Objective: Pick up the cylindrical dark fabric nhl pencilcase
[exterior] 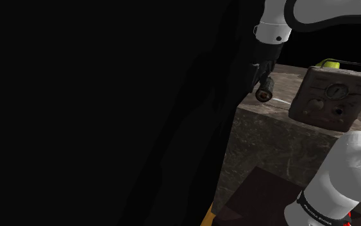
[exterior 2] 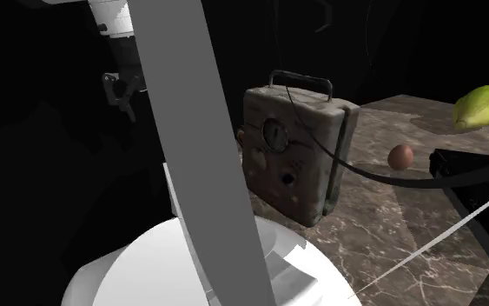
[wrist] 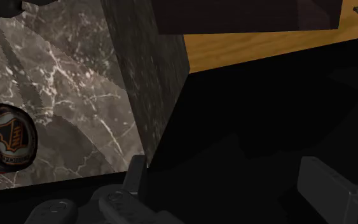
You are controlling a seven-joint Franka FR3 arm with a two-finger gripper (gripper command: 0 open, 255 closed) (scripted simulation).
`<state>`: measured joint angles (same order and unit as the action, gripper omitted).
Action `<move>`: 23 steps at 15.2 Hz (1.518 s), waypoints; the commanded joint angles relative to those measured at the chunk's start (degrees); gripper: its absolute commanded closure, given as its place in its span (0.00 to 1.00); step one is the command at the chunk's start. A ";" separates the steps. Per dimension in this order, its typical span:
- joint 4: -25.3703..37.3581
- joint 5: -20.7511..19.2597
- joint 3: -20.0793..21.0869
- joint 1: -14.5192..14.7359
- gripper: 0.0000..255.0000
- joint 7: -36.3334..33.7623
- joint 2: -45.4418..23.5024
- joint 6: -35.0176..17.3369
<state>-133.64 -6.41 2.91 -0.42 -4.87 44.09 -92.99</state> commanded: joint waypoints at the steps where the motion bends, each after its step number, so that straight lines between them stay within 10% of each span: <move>1: 0.00 0.00 0.00 0.00 0.00 0.00 0.00 0.00; 23: 13.25 9.41 -21.34 -18.01 0.00 -16.97 -24.22 -15.53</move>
<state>-119.95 2.38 -17.34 -17.56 -21.16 20.24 -106.50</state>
